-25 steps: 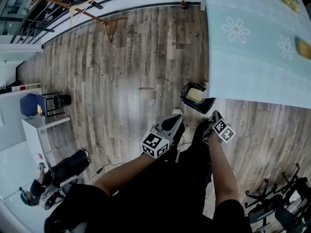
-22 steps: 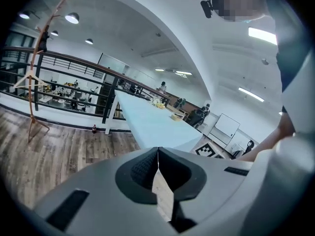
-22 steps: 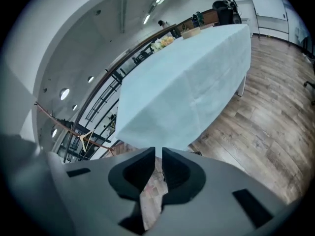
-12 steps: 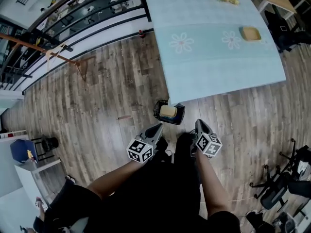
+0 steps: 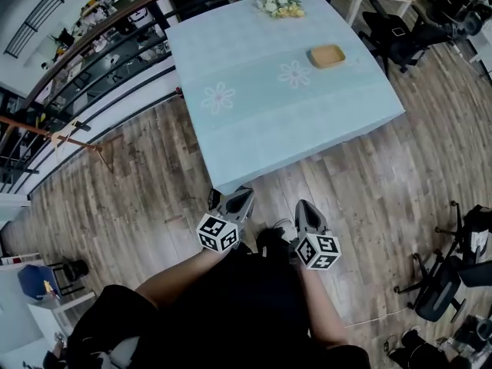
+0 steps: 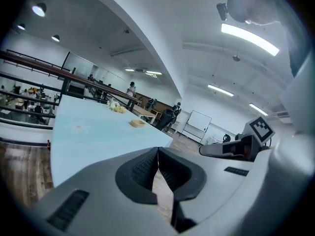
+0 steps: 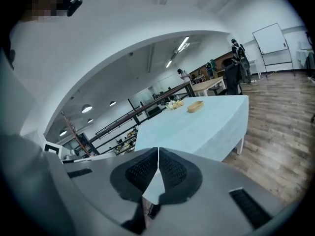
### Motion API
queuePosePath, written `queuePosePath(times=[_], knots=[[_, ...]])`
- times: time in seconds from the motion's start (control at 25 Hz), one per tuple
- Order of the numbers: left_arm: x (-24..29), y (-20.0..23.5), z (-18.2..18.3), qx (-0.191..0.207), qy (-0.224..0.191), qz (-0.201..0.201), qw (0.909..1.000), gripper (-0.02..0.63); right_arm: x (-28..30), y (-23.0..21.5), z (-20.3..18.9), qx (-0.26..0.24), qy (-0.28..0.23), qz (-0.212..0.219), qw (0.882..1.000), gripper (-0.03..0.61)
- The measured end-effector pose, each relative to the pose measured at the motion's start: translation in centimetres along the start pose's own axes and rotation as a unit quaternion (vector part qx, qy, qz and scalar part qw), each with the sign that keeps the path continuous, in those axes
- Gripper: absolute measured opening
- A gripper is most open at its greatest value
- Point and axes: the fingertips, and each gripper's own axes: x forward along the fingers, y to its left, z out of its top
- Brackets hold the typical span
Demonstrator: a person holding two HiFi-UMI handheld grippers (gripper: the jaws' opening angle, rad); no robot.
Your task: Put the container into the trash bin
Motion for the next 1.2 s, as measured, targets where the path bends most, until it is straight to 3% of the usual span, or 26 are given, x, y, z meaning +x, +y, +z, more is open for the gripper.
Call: queuePosePath(times=[0.2, 0.52, 0.68, 0.88, 1.08, 1.2], knots=[[7.3, -4.7, 1.9, 0.014, 0.002, -0.028, 0.9995, 0.015, -1.1, -5.2, 4.0, -0.038, -0.024, -0.004, 0.999, 0.037], [15.0, -9.4, 1.0, 0.044, 0.041, -0.072, 0.9956, 0.015, -2.9, -13.2, 6.2, 0.009, -0.063, -0.015, 0.998, 0.037], [17.7, -10.7, 1.9, 0.051, 0.042, -0.073, 0.9952, 0.015, -2.8, -15.1, 7.6, 0.025, -0.066, -0.010, 0.997, 0.037], [21.3, -12.0, 4.2, 0.049, 0.020, -0.071, 0.9961, 0.015, -1.4, -16.7, 11.4, -0.016, -0.061, -0.006, 0.998, 0.037], [25.2, -10.4, 7.4, 0.052, 0.002, -0.045, 0.9976, 0.015, 3.3, -18.8, 15.9, -0.037, -0.057, -0.006, 0.998, 0.037], [28.3, -10.0, 8.9, 0.041, -0.003, -0.052, 0.9978, 0.015, 6.3, -20.4, 18.2, -0.051, -0.043, -0.008, 0.998, 0.037]])
